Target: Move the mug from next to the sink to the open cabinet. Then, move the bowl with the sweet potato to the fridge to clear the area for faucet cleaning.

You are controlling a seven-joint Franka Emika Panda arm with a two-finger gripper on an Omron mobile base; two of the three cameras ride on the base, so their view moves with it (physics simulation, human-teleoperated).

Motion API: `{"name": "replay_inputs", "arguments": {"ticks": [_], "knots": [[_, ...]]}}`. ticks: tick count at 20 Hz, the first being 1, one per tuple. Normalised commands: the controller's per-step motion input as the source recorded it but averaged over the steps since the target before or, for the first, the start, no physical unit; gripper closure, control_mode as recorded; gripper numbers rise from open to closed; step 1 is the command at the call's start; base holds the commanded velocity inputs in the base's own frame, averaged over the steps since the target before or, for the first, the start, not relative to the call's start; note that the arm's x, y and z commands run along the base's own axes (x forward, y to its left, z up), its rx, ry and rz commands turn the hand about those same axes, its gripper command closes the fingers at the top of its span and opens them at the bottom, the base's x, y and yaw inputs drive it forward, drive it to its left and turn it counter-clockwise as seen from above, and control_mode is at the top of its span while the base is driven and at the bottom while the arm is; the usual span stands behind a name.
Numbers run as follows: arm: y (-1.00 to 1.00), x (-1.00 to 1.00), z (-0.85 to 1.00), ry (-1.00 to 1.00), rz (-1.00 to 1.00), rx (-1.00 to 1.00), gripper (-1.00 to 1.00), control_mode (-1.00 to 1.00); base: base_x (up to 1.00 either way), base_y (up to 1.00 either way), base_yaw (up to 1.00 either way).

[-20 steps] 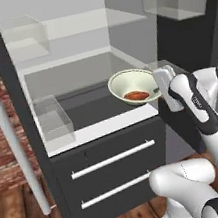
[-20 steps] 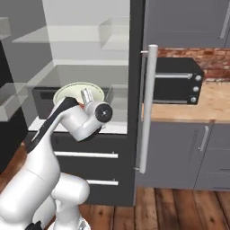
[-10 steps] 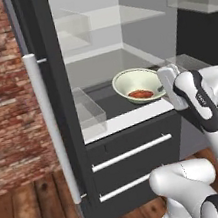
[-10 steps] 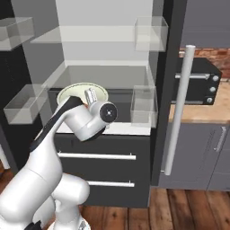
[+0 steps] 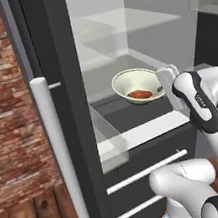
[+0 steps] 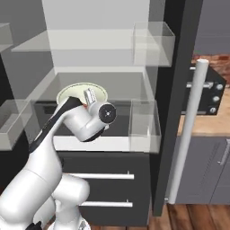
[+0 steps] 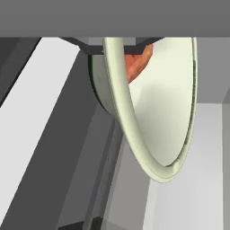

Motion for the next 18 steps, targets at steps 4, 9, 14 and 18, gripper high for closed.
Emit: {"name": "replay_inputs", "arguments": {"ticks": [4, 9, 14, 18], "knots": [[0.00, 0.00, 0.00, 0.00, 0.00, 0.00, 1.00, 1.00, 0.67, 0.25, -0.10], [0.02, 0.31, 0.00, 0.04, -0.05, 0.00, 1.00, -1.00, 0.42, 0.14, -0.06], [0.11, 0.56, -0.02, 0.07, -0.06, -0.01, 1.00, -1.00, 0.00, 0.00, 0.00], [0.08, 0.39, -0.18, 0.05, -0.03, -0.02, 1.00, -1.00, 0.00, 0.00, 0.00]]}}
